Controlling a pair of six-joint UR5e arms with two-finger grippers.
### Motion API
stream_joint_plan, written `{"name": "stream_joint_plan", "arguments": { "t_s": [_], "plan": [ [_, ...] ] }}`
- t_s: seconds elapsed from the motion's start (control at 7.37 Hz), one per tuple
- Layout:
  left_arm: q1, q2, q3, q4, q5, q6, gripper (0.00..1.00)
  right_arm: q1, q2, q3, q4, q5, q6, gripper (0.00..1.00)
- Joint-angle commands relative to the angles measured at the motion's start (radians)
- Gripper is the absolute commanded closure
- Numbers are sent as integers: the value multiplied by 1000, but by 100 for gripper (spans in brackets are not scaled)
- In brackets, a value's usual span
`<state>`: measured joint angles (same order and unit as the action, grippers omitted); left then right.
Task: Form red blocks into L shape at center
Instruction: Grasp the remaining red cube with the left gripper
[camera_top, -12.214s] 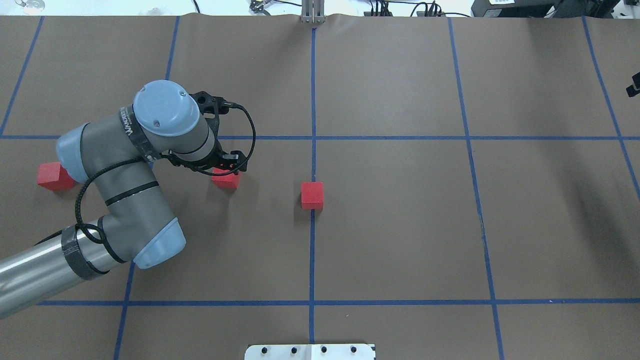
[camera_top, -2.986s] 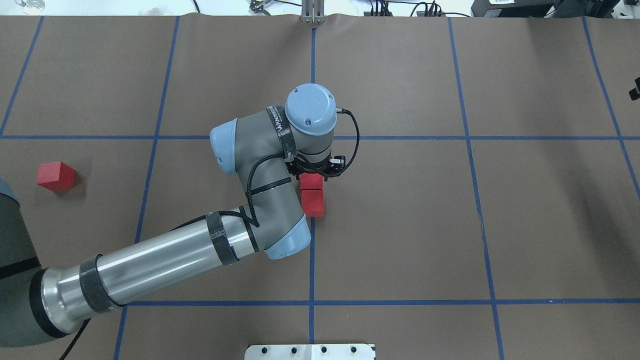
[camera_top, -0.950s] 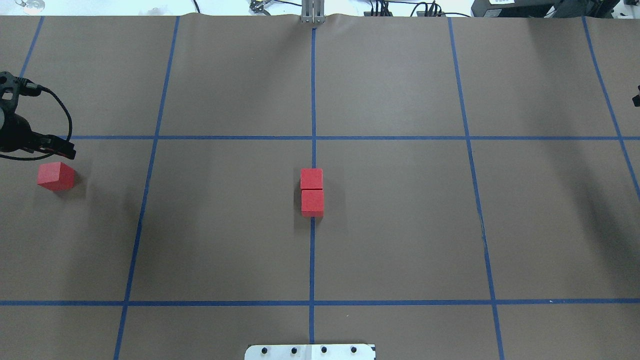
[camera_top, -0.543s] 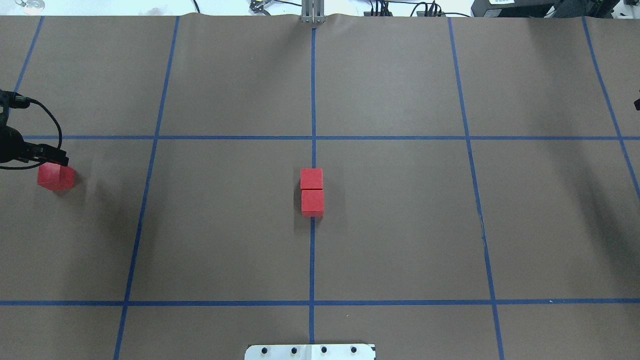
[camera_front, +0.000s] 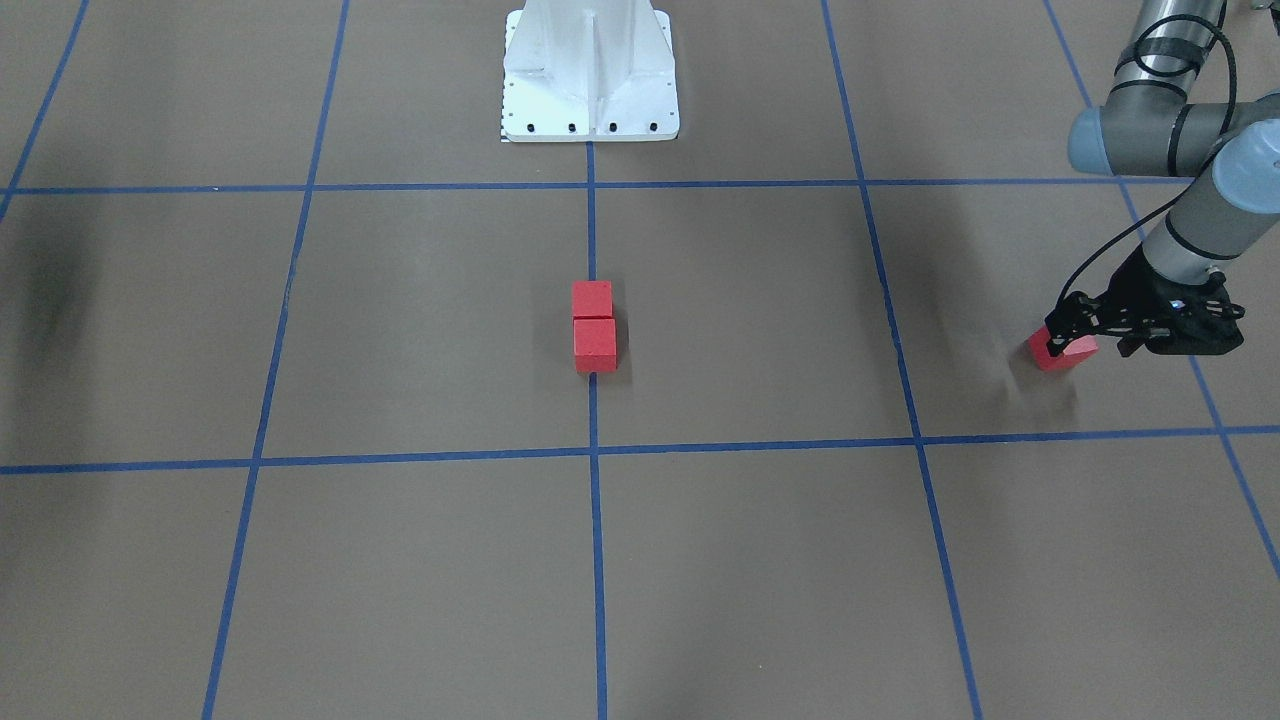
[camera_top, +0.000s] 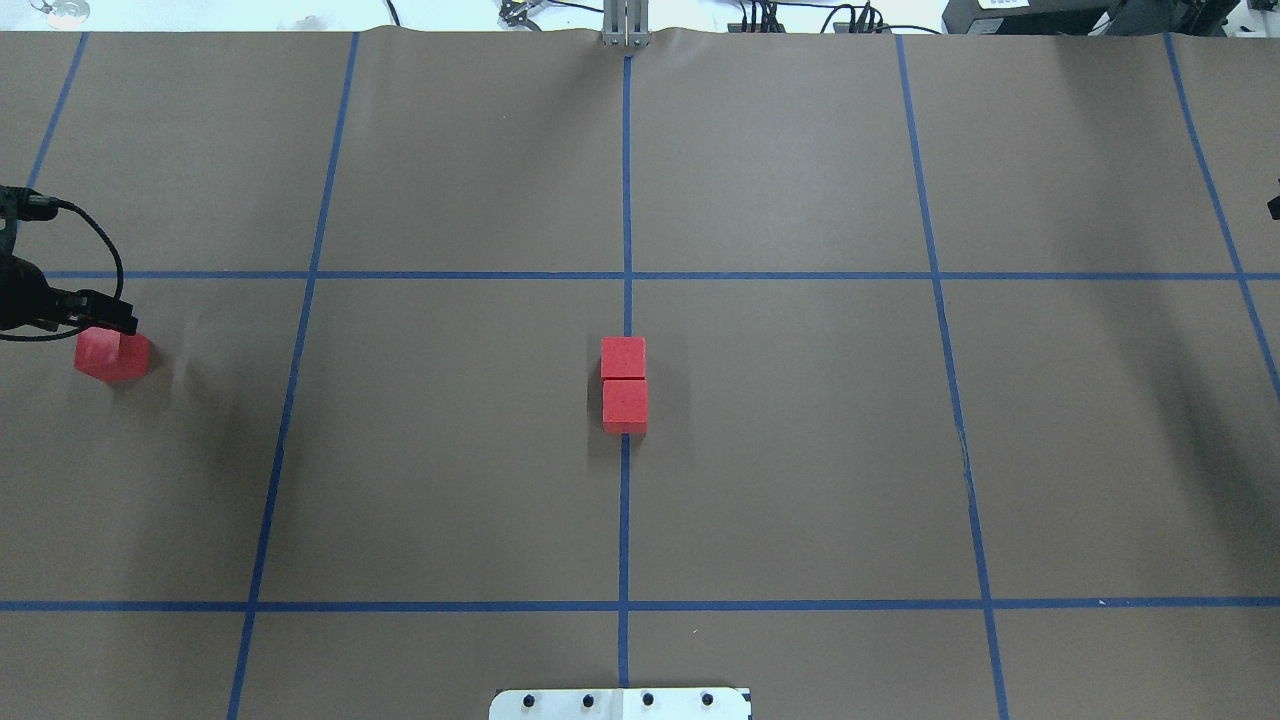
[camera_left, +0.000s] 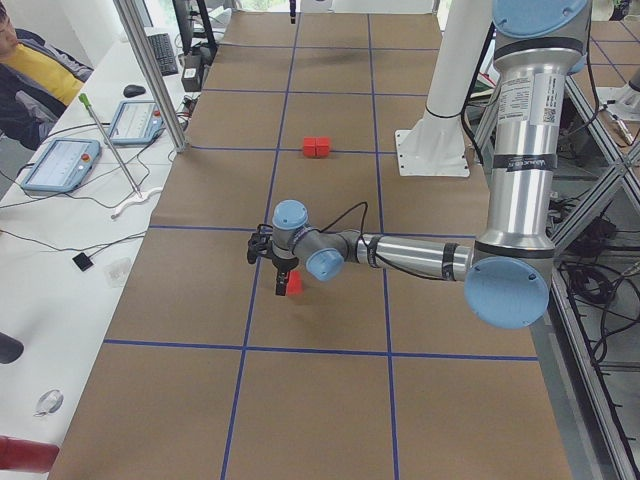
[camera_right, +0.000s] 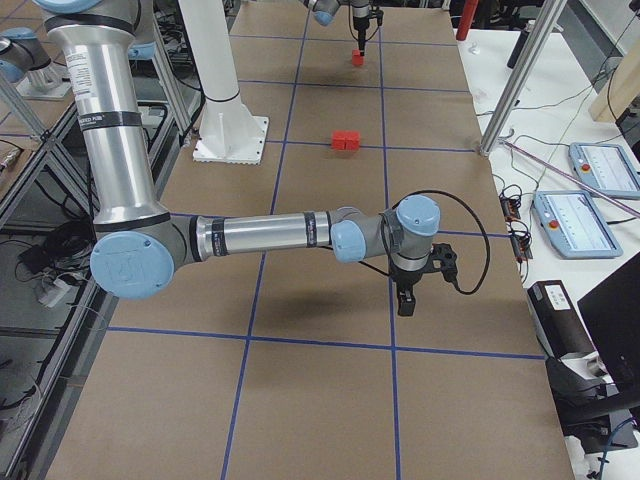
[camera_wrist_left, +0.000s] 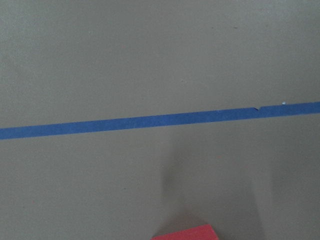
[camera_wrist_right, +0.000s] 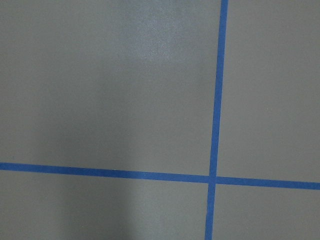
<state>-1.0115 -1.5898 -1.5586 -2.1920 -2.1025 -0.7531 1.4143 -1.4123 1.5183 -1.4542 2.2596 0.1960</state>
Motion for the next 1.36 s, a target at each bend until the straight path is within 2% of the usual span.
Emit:
{"name": "stream_joint_plan", "arguments": {
  "t_s": [0.0, 0.14, 0.54, 0.68, 0.81, 0.95, 1.09, 1.22],
  "plan": [
    [4, 2, 2, 0, 1, -3, 20, 0, 1, 2, 0, 0, 0, 0],
    [7, 8, 0, 1, -1, 3, 30, 0, 1, 2, -1, 0, -1, 0],
    [37, 14, -9, 1, -1, 3, 33, 0, 1, 2, 0, 0, -1, 0],
    [37, 14, -11, 1, -2, 3, 49, 0, 1, 2, 0, 0, -1, 0],
    [36, 16, -32, 9, -4, 3, 78, 0, 1, 3, 0, 0, -1, 0],
    [36, 10, -64, 15, -8, 3, 94, 0, 1, 3, 0, 2, 0, 1],
    [37, -19, -90, 8, 1, 18, 100, 0, 1, 3, 0, 2, -1, 0],
    [37, -82, -119, 5, 2, 59, 100, 0, -2, 3, -1, 2, 0, 0]
  ]
}}
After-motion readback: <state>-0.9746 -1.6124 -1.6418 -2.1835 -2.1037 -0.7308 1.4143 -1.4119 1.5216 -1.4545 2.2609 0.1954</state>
